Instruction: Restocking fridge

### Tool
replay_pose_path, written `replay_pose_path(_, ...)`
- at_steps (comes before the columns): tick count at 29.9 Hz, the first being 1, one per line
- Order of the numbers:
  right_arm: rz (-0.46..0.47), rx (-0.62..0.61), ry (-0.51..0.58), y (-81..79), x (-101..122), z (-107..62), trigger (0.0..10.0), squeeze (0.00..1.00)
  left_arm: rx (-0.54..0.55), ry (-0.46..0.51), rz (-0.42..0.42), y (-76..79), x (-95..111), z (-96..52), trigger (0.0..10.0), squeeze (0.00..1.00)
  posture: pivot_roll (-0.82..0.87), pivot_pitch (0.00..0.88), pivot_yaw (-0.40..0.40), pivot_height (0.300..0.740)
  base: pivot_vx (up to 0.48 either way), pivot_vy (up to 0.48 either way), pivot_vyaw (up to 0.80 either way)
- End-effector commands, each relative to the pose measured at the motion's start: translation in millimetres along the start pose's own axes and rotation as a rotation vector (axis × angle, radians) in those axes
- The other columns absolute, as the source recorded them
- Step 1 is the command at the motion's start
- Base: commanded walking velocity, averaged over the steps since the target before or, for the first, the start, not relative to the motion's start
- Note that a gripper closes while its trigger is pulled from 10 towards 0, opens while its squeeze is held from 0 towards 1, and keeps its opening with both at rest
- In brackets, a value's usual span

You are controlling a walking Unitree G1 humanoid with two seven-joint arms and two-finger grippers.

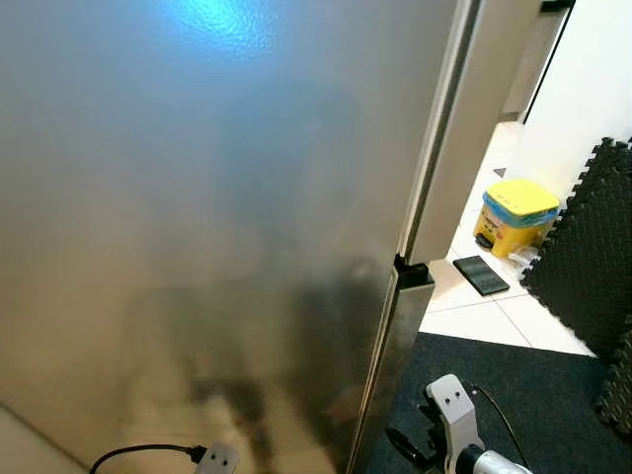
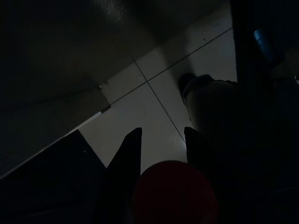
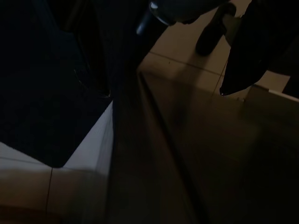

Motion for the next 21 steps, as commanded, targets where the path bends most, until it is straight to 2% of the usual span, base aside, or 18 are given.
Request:
replay_pose_path(1,-0.016,-0.008,-0.006,-0.9,0,2.4,10.0,0.00,-0.011,-0.053,0.023,0.9,-16,-2.1,10.0,0.00,-0.03,0.000,0.026,0.740,-0.304,0.000,0.00)
replay_pose_path(8,-0.016,-0.091,-0.036,8.8,-8,2.1,10.0,0.00,-0.011,-0.046,0.029,0.8,-12,-1.4,10.0,0.00,-0.03,0.000,0.023,0.740,-0.296,0.000,0.00)
replay_pose_path(19,-0.009,-0.128,-0.059,13.1,-15,0.0,10.0,0.00,-0.005,-0.048,0.023,-0.7,-12,-1.5,10.0,0.00,-0.03,0.000,0.024,0.740,0.000,0.000,0.00)
replay_pose_path(21,-0.005,-0.135,-0.064,13.0,-17,0.1,10.0,0.00,-0.018,-0.056,0.027,2.5,-14,-1.5,10.0,0.00,-0.03,0.000,0.025,0.740,-0.244,0.000,0.00)
Point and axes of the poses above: a point about 5 cm out from each wrist's last joint towards the gripper, its own z axis pointing out of the wrist towards the gripper, its own x axis along the axis of the wrist's last joint, y = z × x, the point moved 6 cm from there along z, pointing out of the wrist towards the gripper, and after that the axes turned 9 degrees about z, right-handed, at the moved point
